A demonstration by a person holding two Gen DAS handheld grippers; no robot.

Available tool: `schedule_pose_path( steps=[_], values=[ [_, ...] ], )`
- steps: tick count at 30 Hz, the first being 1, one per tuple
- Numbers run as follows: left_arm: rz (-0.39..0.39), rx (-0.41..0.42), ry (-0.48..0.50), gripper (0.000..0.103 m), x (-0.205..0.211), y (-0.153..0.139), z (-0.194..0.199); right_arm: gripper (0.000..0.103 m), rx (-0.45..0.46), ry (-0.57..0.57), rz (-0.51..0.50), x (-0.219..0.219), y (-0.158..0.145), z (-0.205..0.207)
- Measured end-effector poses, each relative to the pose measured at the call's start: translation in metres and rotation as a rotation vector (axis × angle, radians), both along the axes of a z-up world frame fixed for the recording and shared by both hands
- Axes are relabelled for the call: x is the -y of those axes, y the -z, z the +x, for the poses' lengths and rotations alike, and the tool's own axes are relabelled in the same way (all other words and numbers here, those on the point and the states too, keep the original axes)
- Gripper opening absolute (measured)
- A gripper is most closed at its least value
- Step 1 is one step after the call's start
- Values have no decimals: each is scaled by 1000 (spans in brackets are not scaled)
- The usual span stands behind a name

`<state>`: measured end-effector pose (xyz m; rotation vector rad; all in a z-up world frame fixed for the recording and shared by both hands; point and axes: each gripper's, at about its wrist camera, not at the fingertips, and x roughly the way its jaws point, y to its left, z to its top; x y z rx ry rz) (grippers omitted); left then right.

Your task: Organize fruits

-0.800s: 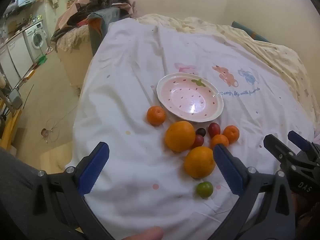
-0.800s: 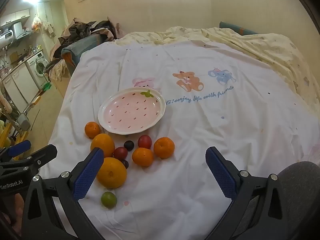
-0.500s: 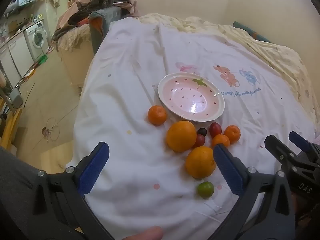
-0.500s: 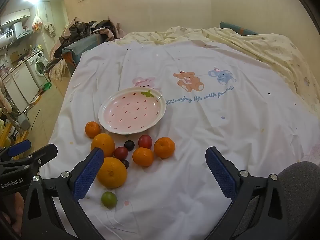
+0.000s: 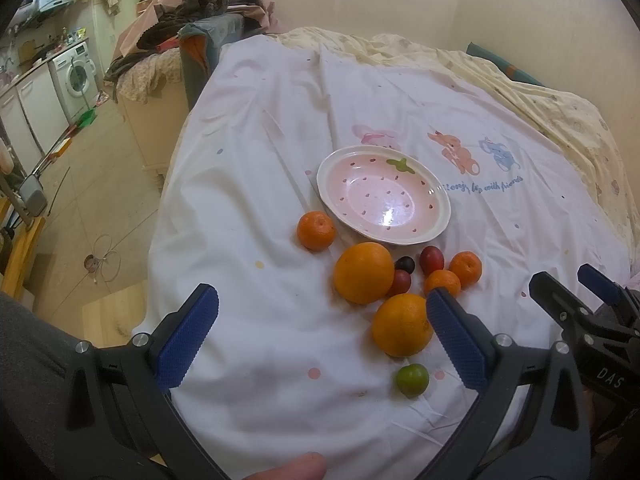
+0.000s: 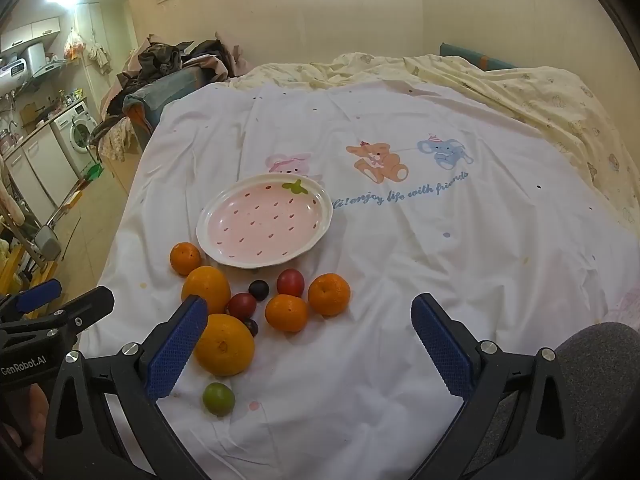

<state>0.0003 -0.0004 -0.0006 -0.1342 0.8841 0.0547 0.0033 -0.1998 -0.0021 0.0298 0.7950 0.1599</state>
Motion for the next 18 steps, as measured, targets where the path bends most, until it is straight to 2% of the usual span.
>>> schedule_pose_path(
  steps=[18],
  values=[
    [2,1,-1,103,0,0,0,103,-3,1,-1,-3,3,0]
  ],
)
